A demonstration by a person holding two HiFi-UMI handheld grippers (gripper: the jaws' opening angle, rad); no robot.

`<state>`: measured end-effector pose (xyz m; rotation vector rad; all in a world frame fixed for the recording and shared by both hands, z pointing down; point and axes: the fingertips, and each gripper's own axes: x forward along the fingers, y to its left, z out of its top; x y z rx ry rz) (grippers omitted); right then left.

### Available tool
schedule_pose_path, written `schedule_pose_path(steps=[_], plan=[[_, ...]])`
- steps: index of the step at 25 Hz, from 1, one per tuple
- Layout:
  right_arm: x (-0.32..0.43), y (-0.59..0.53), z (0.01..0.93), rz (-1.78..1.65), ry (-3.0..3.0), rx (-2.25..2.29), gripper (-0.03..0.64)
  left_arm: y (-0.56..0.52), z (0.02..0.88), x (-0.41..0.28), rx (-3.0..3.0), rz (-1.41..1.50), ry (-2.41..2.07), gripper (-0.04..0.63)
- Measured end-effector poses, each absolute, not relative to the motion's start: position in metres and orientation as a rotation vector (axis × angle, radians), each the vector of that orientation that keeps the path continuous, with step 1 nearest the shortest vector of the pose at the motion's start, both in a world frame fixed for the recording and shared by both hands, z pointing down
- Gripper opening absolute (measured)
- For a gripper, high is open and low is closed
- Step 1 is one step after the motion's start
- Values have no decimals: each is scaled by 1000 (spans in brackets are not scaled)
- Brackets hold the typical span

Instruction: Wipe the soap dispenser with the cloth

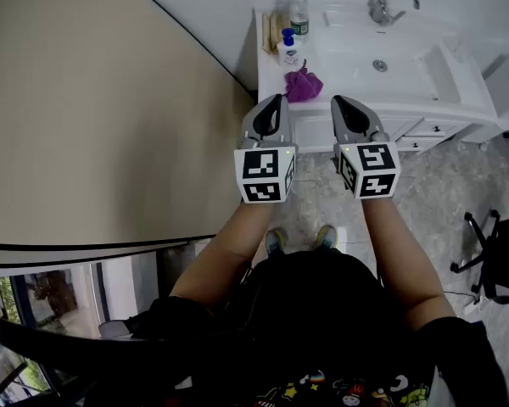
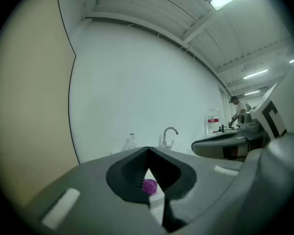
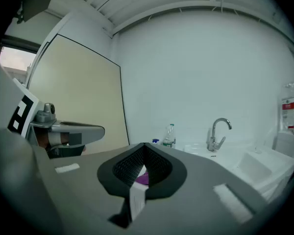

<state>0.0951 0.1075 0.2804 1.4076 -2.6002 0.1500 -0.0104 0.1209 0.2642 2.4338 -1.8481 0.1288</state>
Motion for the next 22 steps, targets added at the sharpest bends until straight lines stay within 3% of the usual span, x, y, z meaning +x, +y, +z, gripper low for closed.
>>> schedule_pose_path(steps=[6,9,19,22], plan=[[100,88,306,171,-2640,1271,24,107,279,6,2378,148,-1902,0],[93,60,341,194,-2602,1177,106,97,294,2,2315,157,-1932,0],[40,-32,460,406,-2370,1067,209,1,352,-44,2320,199,-1788,0],[27,-51,489,490,-2242,1017,270,-33,365,-58,2343,224,-1692,0]])
